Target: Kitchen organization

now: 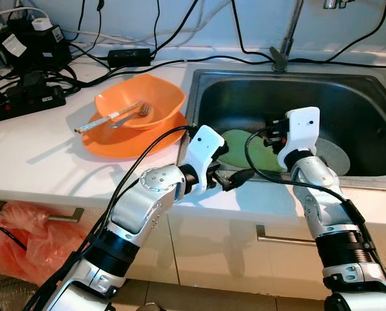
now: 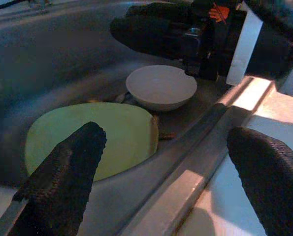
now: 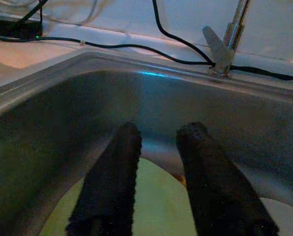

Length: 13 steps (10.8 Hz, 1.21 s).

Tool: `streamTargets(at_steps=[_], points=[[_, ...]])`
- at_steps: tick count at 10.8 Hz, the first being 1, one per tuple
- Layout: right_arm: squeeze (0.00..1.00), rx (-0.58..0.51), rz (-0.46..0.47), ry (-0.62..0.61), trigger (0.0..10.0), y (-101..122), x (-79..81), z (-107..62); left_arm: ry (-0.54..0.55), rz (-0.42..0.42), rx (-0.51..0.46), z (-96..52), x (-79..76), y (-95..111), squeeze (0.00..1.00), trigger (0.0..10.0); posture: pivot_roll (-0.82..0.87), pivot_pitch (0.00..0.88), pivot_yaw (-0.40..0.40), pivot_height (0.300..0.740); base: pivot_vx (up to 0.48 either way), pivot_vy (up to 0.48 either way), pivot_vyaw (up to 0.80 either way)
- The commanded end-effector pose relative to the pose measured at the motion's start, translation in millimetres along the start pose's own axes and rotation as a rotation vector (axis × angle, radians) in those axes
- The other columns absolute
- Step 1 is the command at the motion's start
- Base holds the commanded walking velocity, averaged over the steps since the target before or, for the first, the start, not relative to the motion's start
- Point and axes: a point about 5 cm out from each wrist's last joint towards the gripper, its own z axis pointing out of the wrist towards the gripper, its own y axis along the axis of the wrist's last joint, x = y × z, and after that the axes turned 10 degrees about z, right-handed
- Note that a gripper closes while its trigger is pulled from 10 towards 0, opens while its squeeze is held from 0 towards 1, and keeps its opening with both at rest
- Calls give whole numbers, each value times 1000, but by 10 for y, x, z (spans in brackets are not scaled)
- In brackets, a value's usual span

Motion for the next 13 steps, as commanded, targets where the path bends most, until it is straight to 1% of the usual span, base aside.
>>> streamTargets(at_steps=[1,2,3,4,5,6,7,8,9,10,12,13], points=[[1000,-26,-5,4,10000,60,9,22,21,34,7,-10,20,11,1000,10000,62,48,42,740,0,0,0],[1000,-47,19,33,10000,106,43,21,100,95,17,-33,104,35,1000,10000,62,49,41,740,0,0,0],[1000,-68,69,56,10000,177,86,19,154,116,1,-55,163,77,1000,10000,62,49,41,740,0,0,0],[1000,-82,97,99,10000,242,159,7,236,168,-32,-93,247,134,1000,10000,62,49,40,740,0,0,0],[1000,-83,114,121,10000,269,202,-5,329,185,-78,-132,301,176,1000,10000,65,49,42,740,0,0,0],[1000,-87,149,141,10000,297,246,-23,513,280,-150,-251,412,237,1000,10000,64,48,43,740,0,0,0],[1000,-93,163,162,10000,319,281,-50,628,346,-179,-394,492,259,1000,10000,64,48,43,740,0,0,0],[1000,-100,170,175,10000,345,311,-78,711,408,-198,-519,519,263,1000,10000,64,48,43,740,0,0,0],[1000,-99,172,177,10000,351,315,-90,762,460,-194,-604,530,240,1000,10000,67,47,43,740,0,0,0],[1000,-89,183,172,10000,327,296,-109,902,532,-141,-823,610,118,1000,10000,71,47,41,740,0,0,0],[1000,-76,195,177,10000,326,296,-126,991,575,-89,-986,729,-41,1000,10000,74,47,41,740,0,0,0],[1000,-74,196,178,10000,327,298,-129,1005,573,-77,-1015,754,-68,1000,10000,74,47,41,740,0,0,0]])
